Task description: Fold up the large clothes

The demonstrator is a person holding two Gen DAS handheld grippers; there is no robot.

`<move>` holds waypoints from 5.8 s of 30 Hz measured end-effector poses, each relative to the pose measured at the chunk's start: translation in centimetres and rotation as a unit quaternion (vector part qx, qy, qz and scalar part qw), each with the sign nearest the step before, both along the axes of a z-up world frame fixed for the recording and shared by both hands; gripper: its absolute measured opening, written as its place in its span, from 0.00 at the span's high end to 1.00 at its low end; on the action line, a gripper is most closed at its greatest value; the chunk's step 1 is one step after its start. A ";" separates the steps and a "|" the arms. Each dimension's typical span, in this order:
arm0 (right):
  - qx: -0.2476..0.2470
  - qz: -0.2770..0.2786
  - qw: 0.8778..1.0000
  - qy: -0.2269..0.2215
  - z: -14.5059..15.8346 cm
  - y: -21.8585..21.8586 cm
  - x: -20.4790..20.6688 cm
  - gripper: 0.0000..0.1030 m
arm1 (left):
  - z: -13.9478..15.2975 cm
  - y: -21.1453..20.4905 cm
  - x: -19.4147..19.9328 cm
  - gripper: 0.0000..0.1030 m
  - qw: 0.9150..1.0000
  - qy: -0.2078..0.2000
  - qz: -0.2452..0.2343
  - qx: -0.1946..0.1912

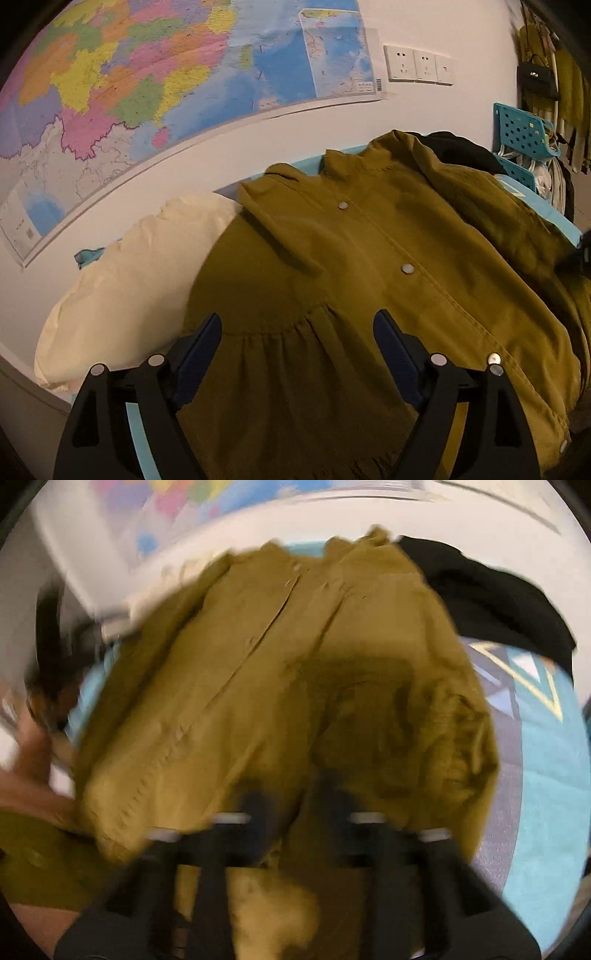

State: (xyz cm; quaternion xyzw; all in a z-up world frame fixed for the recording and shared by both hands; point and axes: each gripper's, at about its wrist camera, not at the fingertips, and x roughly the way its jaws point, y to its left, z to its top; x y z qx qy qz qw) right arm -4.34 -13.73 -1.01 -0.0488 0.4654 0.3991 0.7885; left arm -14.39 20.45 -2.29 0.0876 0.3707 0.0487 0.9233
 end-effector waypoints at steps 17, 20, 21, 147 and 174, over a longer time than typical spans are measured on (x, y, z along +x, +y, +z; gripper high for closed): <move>-0.003 -0.240 0.970 -0.032 0.4 -13.8 12.4 0.76 | -2.7 -1.3 -0.3 0.17 0.996 0.080 -0.032 -0.005; 0.037 -0.253 0.967 -0.017 -0.8 -15.4 11.8 0.36 | -3.5 -1.1 0.0 0.52 0.995 0.095 -0.015 0.002; 0.062 -0.251 0.966 -0.016 -0.8 -16.1 11.4 0.31 | -3.4 -0.6 0.2 0.75 0.995 0.101 0.000 -0.007; -0.019 -0.008 0.999 -0.043 -1.5 10.0 13.8 0.52 | 3.3 5.4 5.7 0.31 1.000 0.019 -0.013 -0.007; 0.140 0.334 0.930 0.068 2.1 18.7 -4.9 0.28 | 4.5 8.6 -2.8 0.95 0.991 0.016 0.064 -0.113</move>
